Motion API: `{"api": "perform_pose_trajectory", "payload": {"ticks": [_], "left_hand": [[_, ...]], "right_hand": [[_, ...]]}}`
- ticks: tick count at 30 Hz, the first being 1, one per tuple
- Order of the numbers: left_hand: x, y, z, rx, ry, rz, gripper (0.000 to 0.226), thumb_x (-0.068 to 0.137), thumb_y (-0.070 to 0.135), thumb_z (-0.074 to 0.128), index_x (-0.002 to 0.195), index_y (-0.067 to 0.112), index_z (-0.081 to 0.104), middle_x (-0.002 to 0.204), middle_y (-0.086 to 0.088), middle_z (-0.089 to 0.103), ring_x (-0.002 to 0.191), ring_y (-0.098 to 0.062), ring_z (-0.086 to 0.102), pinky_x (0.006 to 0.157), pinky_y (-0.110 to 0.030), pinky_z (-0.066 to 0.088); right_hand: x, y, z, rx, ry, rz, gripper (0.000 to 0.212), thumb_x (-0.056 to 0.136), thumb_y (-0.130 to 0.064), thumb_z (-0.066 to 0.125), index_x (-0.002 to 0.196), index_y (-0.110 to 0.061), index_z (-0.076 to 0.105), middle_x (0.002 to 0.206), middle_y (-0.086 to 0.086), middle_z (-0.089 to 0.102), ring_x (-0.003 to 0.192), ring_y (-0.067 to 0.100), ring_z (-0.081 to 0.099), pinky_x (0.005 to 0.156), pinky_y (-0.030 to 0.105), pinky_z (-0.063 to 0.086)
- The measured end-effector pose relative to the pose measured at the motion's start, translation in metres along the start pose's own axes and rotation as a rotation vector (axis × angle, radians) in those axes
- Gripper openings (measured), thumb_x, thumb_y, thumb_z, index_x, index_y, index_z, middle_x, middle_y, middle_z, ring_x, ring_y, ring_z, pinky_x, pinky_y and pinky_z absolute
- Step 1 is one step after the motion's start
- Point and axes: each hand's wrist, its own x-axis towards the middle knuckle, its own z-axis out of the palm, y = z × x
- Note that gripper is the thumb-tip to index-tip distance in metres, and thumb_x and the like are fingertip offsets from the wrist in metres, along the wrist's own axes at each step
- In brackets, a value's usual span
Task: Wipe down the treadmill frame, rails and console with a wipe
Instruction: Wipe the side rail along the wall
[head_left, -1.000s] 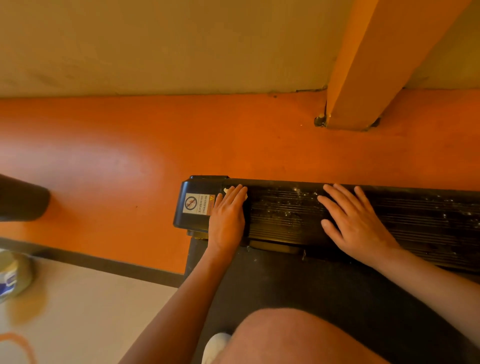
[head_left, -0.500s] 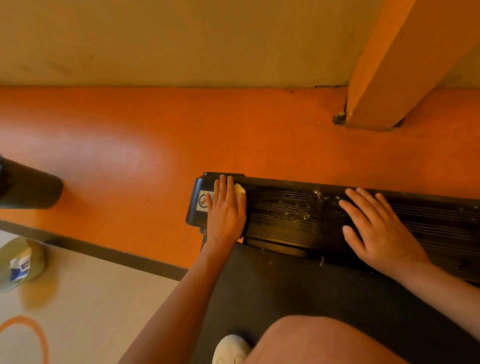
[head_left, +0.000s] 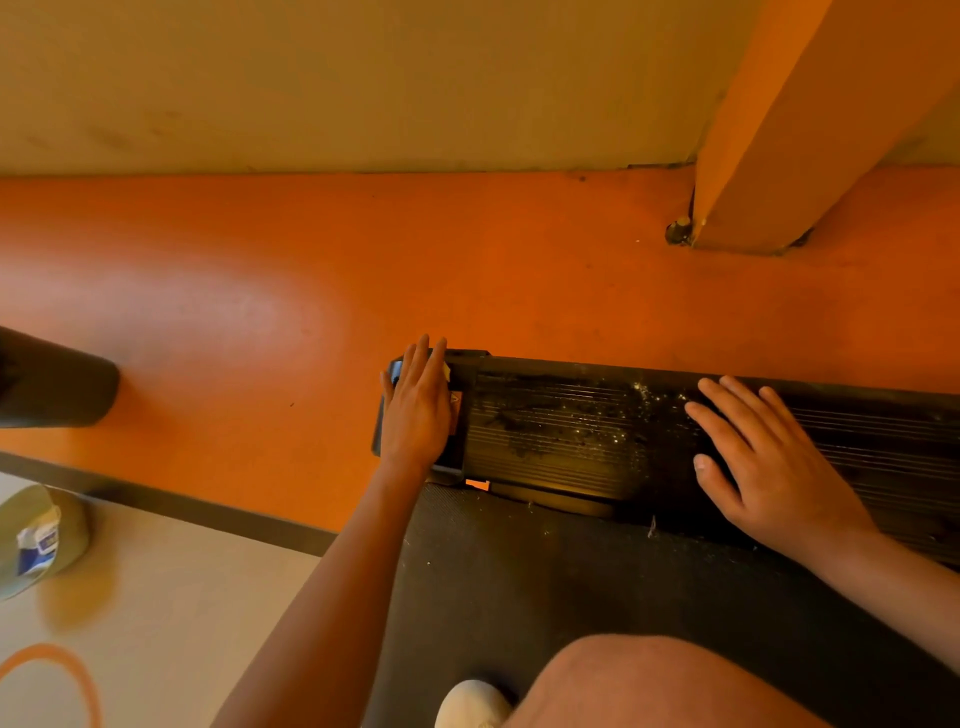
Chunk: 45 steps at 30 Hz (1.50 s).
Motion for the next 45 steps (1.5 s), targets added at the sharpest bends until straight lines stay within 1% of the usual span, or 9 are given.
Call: {"api": "perform_pose_trajectory", "payload": {"ticks": [3,8,10,14,18,26,32,39,45], "left_hand": [[0.001,-0.006,-0.002,0.043,-0.013,-0.021,0.052,0.111,0.030,0.027,0.162,0.023,0.020,0.169,0.000,0.015,0.157,-0.018,0.004,0.124,-0.057,-0.002],[-0.001,-0.024,-0.009,-0.064,0.002,-0.214,0.052,0.111,0.028,0.026,0.162,0.022,0.017,0.169,0.000,0.015,0.157,-0.019,0.008,0.124,-0.059,-0.002],[-0.004,-0.020,-0.006,-0.081,-0.002,-0.210,0.055,0.111,0.032,0.025,0.163,0.021,0.012,0.170,0.000,0.008,0.157,-0.019,0.003,0.124,-0.056,-0.004],[-0.024,-0.010,0.002,0.023,-0.046,-0.127,0.066,0.105,0.055,0.008,0.162,0.024,-0.003,0.169,0.007,-0.012,0.153,-0.009,-0.018,0.122,-0.044,-0.015],[-0.042,-0.013,0.004,0.059,-0.072,-0.134,0.071,0.100,0.061,-0.002,0.161,0.026,-0.005,0.165,0.011,-0.016,0.150,-0.005,-0.023,0.124,-0.045,-0.013],[-0.004,-0.024,-0.006,-0.010,-0.091,-0.143,0.059,0.110,0.047,0.014,0.163,0.027,0.001,0.170,0.009,-0.005,0.155,-0.008,-0.011,0.125,-0.053,-0.005],[-0.048,-0.025,-0.002,0.035,-0.111,-0.115,0.061,0.105,0.055,0.006,0.159,0.032,-0.008,0.168,0.011,-0.013,0.153,-0.007,-0.018,0.123,-0.048,-0.014],[0.006,-0.013,-0.005,0.053,-0.103,-0.134,0.059,0.110,0.045,0.012,0.163,0.024,-0.003,0.169,0.007,-0.009,0.154,-0.010,-0.014,0.124,-0.054,-0.010],[-0.053,-0.016,-0.003,0.036,-0.134,-0.107,0.058,0.106,0.051,0.008,0.158,0.033,-0.010,0.163,0.017,-0.020,0.150,-0.003,-0.024,0.123,-0.047,-0.015]], "right_hand": [[0.001,0.000,-0.001,0.009,0.005,0.001,0.058,0.103,-0.040,0.037,0.150,-0.008,0.047,0.162,0.015,0.035,0.155,0.028,0.024,0.125,0.053,0.022],[0.001,0.000,0.000,0.013,0.014,-0.002,0.058,0.103,-0.040,0.037,0.149,-0.007,0.048,0.161,0.016,0.037,0.154,0.029,0.025,0.125,0.053,0.022],[0.001,0.000,0.000,0.015,0.014,-0.003,0.058,0.103,-0.040,0.037,0.149,-0.007,0.048,0.161,0.016,0.037,0.154,0.030,0.026,0.125,0.053,0.022],[0.002,-0.002,-0.002,0.018,0.016,-0.003,0.058,0.102,-0.039,0.037,0.148,-0.006,0.049,0.160,0.017,0.038,0.153,0.030,0.027,0.124,0.053,0.022],[0.002,-0.002,-0.001,0.016,0.012,0.000,0.058,0.103,-0.040,0.036,0.149,-0.006,0.049,0.160,0.016,0.037,0.153,0.030,0.026,0.124,0.054,0.023],[0.002,-0.002,-0.001,0.019,0.004,0.003,0.057,0.102,-0.038,0.038,0.149,-0.007,0.048,0.161,0.016,0.037,0.154,0.029,0.025,0.125,0.053,0.021],[0.002,-0.002,-0.001,0.007,0.010,0.005,0.058,0.103,-0.040,0.035,0.148,-0.007,0.049,0.160,0.016,0.038,0.153,0.030,0.026,0.124,0.053,0.022],[0.002,-0.003,-0.002,0.008,0.009,0.004,0.057,0.102,-0.039,0.037,0.148,-0.006,0.050,0.160,0.017,0.039,0.153,0.031,0.028,0.124,0.055,0.024],[0.002,-0.003,-0.003,0.011,0.016,0.001,0.059,0.102,-0.040,0.035,0.147,-0.005,0.051,0.159,0.018,0.039,0.152,0.032,0.029,0.123,0.055,0.025]]}}
